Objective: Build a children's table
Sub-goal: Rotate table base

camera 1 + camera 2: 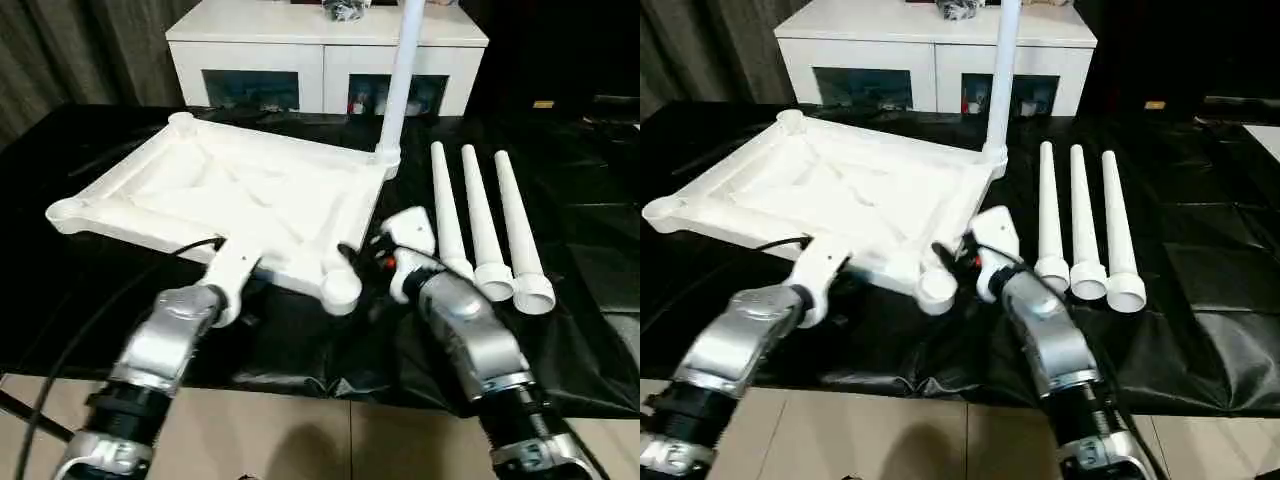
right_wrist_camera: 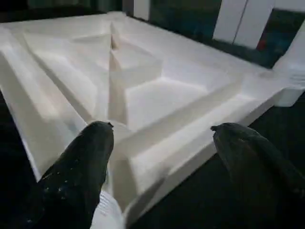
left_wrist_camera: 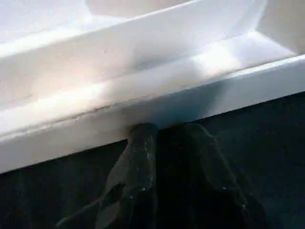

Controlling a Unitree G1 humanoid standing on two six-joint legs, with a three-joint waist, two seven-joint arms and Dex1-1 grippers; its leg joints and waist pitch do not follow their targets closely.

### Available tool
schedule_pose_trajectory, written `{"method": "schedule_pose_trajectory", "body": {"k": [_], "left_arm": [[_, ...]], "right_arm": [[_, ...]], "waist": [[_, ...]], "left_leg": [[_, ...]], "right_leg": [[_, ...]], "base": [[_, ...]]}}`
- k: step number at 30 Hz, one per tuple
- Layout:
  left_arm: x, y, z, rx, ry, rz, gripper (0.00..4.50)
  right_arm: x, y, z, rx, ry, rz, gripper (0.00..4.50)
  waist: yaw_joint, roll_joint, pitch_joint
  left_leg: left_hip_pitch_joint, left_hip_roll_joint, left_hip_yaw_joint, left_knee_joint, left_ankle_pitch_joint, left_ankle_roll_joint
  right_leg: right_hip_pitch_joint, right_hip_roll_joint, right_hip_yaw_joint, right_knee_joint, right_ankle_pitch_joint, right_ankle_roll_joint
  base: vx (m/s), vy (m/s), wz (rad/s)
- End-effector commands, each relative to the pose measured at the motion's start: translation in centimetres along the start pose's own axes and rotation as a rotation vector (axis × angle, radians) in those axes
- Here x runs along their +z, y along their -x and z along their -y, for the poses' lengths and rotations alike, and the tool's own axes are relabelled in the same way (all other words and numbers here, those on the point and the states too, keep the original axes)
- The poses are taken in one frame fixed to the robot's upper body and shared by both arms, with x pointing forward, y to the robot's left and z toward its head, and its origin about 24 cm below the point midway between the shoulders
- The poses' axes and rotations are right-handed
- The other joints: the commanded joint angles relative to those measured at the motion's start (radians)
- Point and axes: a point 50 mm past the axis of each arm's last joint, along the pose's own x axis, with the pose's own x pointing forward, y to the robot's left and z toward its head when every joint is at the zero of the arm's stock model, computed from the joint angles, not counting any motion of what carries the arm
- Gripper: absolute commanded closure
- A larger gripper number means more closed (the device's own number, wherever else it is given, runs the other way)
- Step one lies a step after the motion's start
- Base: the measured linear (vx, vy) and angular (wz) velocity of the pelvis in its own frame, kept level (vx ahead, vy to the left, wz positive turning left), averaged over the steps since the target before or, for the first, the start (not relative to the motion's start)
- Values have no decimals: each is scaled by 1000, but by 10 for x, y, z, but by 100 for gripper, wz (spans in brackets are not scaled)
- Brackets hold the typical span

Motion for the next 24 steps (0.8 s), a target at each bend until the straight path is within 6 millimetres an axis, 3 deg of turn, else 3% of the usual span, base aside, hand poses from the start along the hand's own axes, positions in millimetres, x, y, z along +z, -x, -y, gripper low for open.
{"method": "schedule_pose_trajectory", "body": {"k": [1, 5, 8, 11, 12, 15, 16, 17, 18, 19, 20, 22, 24], "left_arm": [[14, -8, 9, -9, -37, 67, 344], [20, -13, 13, 15, -62, 105, 344], [28, -10, 10, 14, -81, 145, 344], [37, 0, 3, -35, -95, 212, 337], [41, 6, 0, -68, -93, 250, 337], [53, 19, -3, -139, -84, 375, 337], [56, 22, -5, -122, -49, 412, 337], [59, 25, -12, -40, 10, 445, 337], [61, 27, -21, 68, 76, 480, 337], [61, 33, -26, 128, 132, 526, 337], [62, 41, -29, 163, 172, 577, 337], [59, 53, -34, 276, 237, 634, 337], [52, 59, -35, 359, 267, 637, 337]], "right_arm": [[11, 2, 8, -40, 6, 22, 78], [15, 2, 13, -83, 19, -3, 78], [10, 3, 20, -129, 51, -122, 78], [6, 2, 33, -171, -51, -204, 49], [7, 1, 41, -213, -57, -222, 39], [15, 0, 56, -269, -35, -220, 24], [19, -1, 56, -263, -30, -206, 14], [25, 1, 56, -268, 10, -178, 5], [31, 2, 56, -269, 59, -151, 5], [35, 4, 53, -257, 123, -125, 5], [37, 7, 51, -251, 154, -102, 5], [40, 15, 46, -263, 153, -55, 5], [38, 23, 40, -266, 56, -5, 5]], "waist": [[-5, 19, -65], [-6, 18, -66], [-9, 20, -68], [-10, 23, -69], [-12, 19, -69], [-12, 23, -68], [-14, 14, -68], [-11, 20, -69], [-13, 17, -67], [-13, 21, -68], [-12, 16, -69], [-12, 14, -67], [-17, 14, -70]], "left_leg": [[26, 17, -7, -78, -329, -30], [24, 15, -7, -76, -322, -28], [21, 14, -7, -73, -283, -24], [21, 13, -6, -70, -264, -19], [21, 15, -5, -70, -263, -19], [24, 16, -3, -68, -244, -28], [22, 16, -2, -67, -236, -25], [25, 15, 0, -64, -220, -19], [22, 16, 1, -63, -208, -14], [22, 15, 0, -61, -202, -12], [19, 16, 0, -60, -193, -5], [15, 19, -1, -62, -189, 8], [19, 17, 1, -60, -197, 27]], "right_leg": [[40, -24, 21, -70, -198, -168], [43, -24, 21, -70, -196, -164], [48, -25, 20, -65, -165, -178], [49, -26, 20, -61, -159, -194], [48, -26, 21, -61, -160, -200], [46, -26, 20, -55, -140, -220], [48, -25, 20, -55, -130, -220], [48, -25, 20, -51, -110, -222], [52, -23, 20, -48, -88, -221], [53, -22, 19, -48, -76, -218], [57, -26, 19, -50, -71, -212], [59, -27, 20, -52, -76, -205], [54, -21, 20, -53, -96, -197]], "base": [[0, 0, 0], [0, 0, 0], [0, 0, 0], [0, 0, 0], [0, 0, 0], [0, 0, 0], [0, 0, 0], [0, 0, 0], [0, 0, 0], [0, 0, 0], [0, 0, 0], [0, 0, 0], [0, 0, 0]]}}
